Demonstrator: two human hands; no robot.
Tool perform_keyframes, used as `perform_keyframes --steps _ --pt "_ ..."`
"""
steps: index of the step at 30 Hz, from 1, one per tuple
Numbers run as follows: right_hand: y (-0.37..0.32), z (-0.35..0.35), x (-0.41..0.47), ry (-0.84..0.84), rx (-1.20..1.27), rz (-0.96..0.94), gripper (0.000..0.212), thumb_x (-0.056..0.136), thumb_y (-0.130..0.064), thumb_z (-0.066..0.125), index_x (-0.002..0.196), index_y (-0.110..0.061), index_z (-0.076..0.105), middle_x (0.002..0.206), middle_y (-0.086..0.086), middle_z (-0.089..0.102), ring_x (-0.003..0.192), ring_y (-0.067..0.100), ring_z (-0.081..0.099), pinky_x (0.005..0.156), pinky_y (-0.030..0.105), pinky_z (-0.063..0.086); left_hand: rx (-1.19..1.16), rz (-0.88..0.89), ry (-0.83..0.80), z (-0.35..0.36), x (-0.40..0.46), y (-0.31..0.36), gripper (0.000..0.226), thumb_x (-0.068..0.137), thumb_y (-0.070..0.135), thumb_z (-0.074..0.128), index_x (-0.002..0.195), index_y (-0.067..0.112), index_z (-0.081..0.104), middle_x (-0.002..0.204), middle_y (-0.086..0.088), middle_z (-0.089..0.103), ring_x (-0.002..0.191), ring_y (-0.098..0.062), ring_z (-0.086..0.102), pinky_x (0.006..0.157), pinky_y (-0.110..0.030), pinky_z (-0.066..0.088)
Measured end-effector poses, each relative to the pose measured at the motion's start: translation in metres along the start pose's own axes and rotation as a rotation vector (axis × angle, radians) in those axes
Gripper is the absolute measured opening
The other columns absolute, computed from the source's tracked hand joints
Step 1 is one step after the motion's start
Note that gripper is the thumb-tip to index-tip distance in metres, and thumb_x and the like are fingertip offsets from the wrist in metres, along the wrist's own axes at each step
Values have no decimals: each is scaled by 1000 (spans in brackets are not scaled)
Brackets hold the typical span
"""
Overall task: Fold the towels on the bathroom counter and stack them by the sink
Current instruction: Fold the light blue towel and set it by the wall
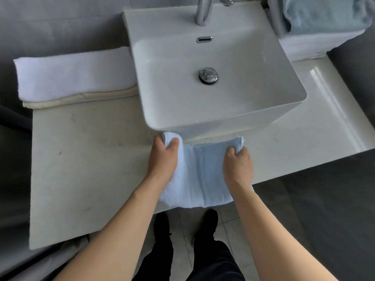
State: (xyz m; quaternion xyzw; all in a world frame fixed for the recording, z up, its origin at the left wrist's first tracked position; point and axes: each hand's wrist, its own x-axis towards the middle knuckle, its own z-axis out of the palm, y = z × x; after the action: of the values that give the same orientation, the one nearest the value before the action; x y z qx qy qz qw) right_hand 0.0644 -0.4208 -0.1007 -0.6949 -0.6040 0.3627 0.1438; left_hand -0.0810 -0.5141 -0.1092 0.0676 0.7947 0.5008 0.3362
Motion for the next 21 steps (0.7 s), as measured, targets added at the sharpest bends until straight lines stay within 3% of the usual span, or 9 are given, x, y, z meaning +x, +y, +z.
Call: perform_keyframes --steps 2,7,12,17,21 --pt "5 -28 17 41 24 11 16 89 -23 39 79 -13 46 70 1 51 60 17 47 53 32 31 -52 -8 -45 36 -9 23 15 93 35 57 103 23 55 98 2 65 83 -13 63 71 -29 50" --pt "24 -98 64 121 96 -40 20 95 -24 40 84 -11 50 75 1 55 67 18 51 57 33 34 -142 -46 -146 120 -31 76 12 91 31 59 90 20 63 94 -2 71 89 -21 69 79 -37 56" --pt "44 -166 115 143 237 -85 18 99 -25 41 88 -16 52 79 -2 56 70 14 52 59 29 37 -307 -138 -79 194 -46 119 16 87 31 66 84 16 65 85 -1 71 77 -16 68 64 -23 54" --pt "41 -208 165 280 331 -80 19 98 -24 40 92 -12 53 82 1 54 71 15 50 67 33 42 -337 -323 -267 234 -47 162 52 66 37 70 110 9 70 100 -10 75 88 -27 73 85 -43 59" --pt "16 -218 206 340 364 -114 17 99 -25 40 91 -16 51 87 2 56 79 18 53 71 34 45 -384 -259 -253 260 -24 198 36 71 32 72 100 10 72 90 -10 77 83 -26 75 78 -43 61"
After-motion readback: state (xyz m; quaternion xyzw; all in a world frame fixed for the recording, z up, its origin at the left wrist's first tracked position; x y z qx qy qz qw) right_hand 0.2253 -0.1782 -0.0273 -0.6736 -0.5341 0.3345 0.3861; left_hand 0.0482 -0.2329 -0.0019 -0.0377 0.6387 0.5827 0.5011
